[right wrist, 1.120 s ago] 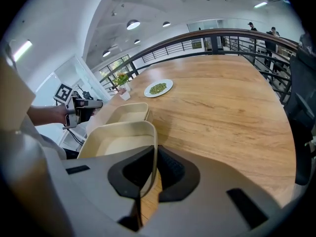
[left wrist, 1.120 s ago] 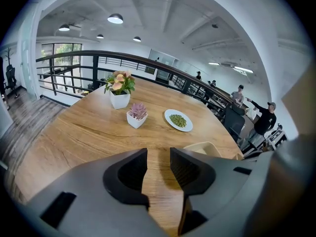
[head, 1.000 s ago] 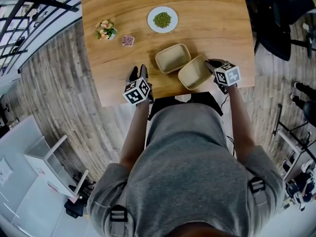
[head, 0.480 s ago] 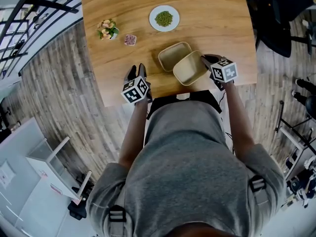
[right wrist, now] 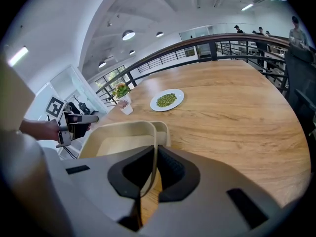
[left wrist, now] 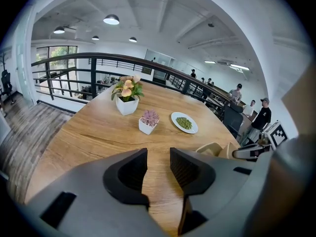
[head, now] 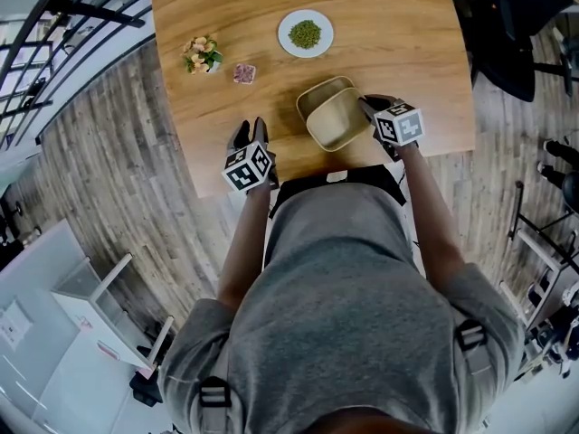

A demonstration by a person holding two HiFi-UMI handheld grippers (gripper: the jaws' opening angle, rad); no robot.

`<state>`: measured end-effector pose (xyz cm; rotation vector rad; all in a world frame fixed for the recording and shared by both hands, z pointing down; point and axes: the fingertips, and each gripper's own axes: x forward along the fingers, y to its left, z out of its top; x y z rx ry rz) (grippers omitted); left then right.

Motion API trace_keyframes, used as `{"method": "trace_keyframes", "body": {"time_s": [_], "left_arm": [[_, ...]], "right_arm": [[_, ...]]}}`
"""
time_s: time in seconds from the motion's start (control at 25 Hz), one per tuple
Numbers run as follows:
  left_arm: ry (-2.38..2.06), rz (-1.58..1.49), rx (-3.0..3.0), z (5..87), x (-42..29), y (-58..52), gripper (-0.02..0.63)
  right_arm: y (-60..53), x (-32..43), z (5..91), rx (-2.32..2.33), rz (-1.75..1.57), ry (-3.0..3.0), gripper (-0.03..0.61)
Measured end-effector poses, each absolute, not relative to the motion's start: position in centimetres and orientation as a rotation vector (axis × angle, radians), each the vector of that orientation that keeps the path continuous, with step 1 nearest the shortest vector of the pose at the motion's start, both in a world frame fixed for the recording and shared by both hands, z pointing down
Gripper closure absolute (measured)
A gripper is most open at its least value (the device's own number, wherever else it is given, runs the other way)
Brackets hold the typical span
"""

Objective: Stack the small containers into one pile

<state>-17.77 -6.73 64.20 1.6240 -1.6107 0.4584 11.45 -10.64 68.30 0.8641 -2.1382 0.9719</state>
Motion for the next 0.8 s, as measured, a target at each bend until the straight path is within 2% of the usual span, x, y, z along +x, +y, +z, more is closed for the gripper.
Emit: {"method": "trace_keyframes", "body": {"time_s": [0.8], "left_arm": [[-1.635, 0.464, 1.637, 63.4, -20.8, -6.3, 0.460]], "right_arm": [[-13.2, 9.9, 69.1, 1.044, 1.101, -2.110, 0.557]]}}
